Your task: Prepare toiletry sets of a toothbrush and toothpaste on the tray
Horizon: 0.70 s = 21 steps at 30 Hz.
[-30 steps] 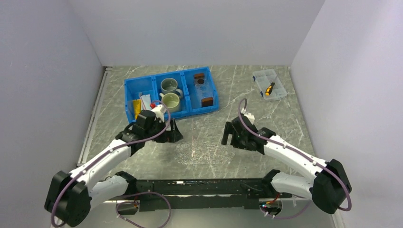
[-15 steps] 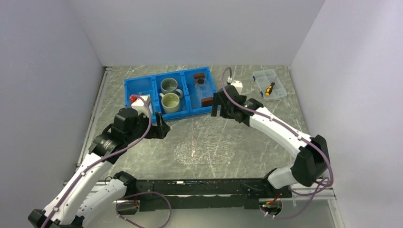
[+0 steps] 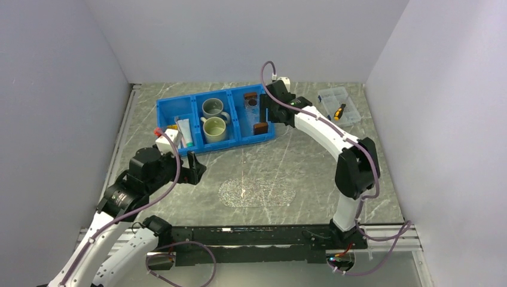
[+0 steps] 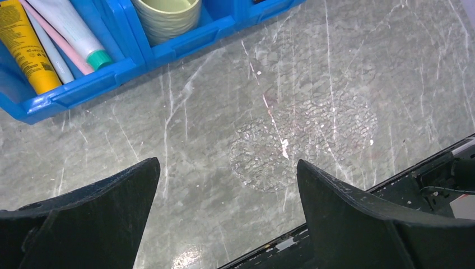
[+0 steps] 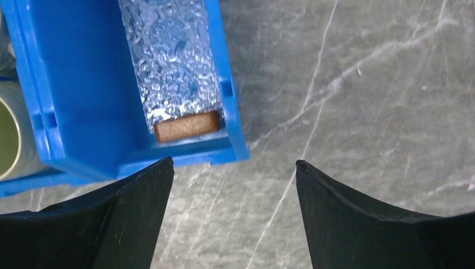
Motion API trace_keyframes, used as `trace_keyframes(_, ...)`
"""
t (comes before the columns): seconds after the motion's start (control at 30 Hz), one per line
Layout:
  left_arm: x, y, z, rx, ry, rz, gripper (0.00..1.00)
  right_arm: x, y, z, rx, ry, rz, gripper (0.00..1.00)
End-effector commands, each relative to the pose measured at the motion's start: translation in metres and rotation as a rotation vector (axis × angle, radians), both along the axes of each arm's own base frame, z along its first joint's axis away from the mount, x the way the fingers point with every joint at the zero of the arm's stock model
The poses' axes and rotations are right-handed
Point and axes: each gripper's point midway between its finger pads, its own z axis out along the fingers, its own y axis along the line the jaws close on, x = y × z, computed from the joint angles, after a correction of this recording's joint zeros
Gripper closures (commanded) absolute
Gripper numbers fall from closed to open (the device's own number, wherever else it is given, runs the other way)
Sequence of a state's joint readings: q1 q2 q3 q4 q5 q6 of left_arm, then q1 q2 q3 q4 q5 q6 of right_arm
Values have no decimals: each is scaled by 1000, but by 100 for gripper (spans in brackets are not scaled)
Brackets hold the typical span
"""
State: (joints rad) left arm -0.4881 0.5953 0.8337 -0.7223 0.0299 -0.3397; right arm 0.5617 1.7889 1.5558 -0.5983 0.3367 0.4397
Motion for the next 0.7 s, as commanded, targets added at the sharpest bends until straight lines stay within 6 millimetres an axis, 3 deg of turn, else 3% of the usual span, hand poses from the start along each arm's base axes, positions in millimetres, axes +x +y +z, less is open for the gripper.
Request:
trace_keyframes(0.0, -1, 0, -4, 19, -44, -29, 1, 36, 5, 30, 10, -96, 42, 21)
trace_keyframes(0.33, -3, -1, -4, 8, -60, -41, 1, 90, 13, 11, -7, -87, 91, 33)
trace_keyframes(0.67, -2, -2, -7, 11, -45, -43, 1, 114, 16, -14, 35, -61, 114, 42)
